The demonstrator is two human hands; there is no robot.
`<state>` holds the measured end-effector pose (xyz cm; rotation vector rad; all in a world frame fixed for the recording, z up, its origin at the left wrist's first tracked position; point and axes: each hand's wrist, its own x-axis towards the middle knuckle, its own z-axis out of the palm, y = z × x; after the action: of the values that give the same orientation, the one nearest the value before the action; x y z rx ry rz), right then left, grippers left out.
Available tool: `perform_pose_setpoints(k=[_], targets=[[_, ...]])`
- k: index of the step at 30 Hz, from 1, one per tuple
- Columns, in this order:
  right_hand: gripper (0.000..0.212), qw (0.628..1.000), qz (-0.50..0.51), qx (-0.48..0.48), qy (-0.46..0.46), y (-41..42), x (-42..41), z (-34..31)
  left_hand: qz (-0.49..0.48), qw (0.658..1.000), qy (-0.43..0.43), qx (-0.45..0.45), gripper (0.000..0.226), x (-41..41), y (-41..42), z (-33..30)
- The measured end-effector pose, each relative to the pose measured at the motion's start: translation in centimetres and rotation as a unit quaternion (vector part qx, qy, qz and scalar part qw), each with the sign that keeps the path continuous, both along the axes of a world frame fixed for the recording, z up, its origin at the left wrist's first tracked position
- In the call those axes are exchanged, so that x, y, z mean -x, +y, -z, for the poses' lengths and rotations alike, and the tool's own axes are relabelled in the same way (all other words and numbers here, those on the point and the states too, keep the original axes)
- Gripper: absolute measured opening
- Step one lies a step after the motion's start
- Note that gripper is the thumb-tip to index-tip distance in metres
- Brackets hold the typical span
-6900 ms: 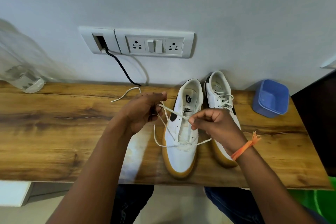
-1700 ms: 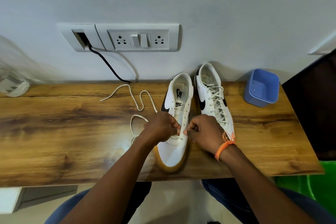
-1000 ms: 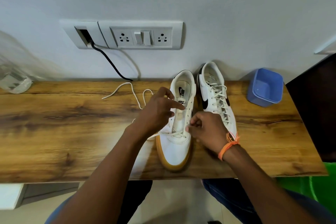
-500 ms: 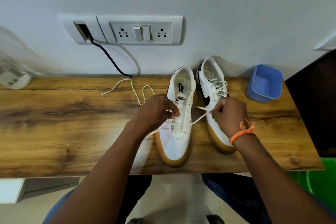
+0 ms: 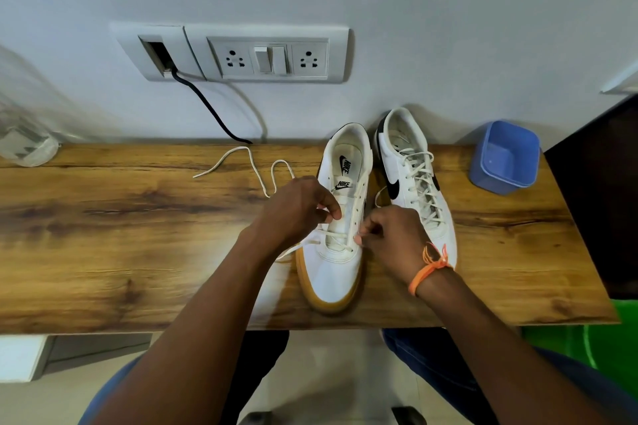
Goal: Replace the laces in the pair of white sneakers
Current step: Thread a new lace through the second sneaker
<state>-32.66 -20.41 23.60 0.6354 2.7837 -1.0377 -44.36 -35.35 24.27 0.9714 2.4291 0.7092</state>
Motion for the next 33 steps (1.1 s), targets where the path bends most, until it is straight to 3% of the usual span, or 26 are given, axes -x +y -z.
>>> perform_pose_setpoints(k=[5, 7, 10, 15, 19, 22, 28, 33], targets=[[0.015, 0.995, -0.041, -0.077, -0.054, 0.7, 0.0, 0.5, 0.009, 1.000, 0.012, 0.016, 0.021, 0.0, 0.0, -0.1], [0.007, 0.998, -0.031, -0.037, -0.040, 1.1, 0.0, 0.2, 0.005, 1.000, 0.007, 0.009, 0.022, 0.1, 0.1, 0.0], [0.018, 0.999, -0.020, 0.027, -0.030, 0.6, -0.1, -0.3, 0.002, 1.000, 0.000, 0.008, 0.022, 0.0, 0.0, -0.1], [0.016, 1.000, 0.003, -0.002, -0.004, -0.2, -0.1, 0.3, 0.004, 1.000, -0.001, 0.008, 0.023, 0.1, 0.0, 0.0], [0.020, 0.999, -0.024, -0.045, -0.008, -0.8, -0.1, 0.4, 0.007, 1.000, 0.000, 0.008, 0.022, 0.2, 0.0, 0.0], [0.011, 0.994, -0.051, -0.095, -0.036, -0.7, -0.1, 0.3, 0.009, 1.000, -0.004, 0.005, 0.019, 0.3, 0.0, 0.1], [0.020, 0.970, 0.020, -0.204, -0.129, 1.7, -0.4, -0.1, 0.011, 1.000, 0.000, 0.009, 0.017, 0.4, -0.1, 0.1], [0.012, 0.987, 0.029, -0.143, -0.070, 1.0, -0.3, -0.8, 0.007, 1.000, -0.003, 0.015, 0.018, 0.5, -0.1, 0.2]])
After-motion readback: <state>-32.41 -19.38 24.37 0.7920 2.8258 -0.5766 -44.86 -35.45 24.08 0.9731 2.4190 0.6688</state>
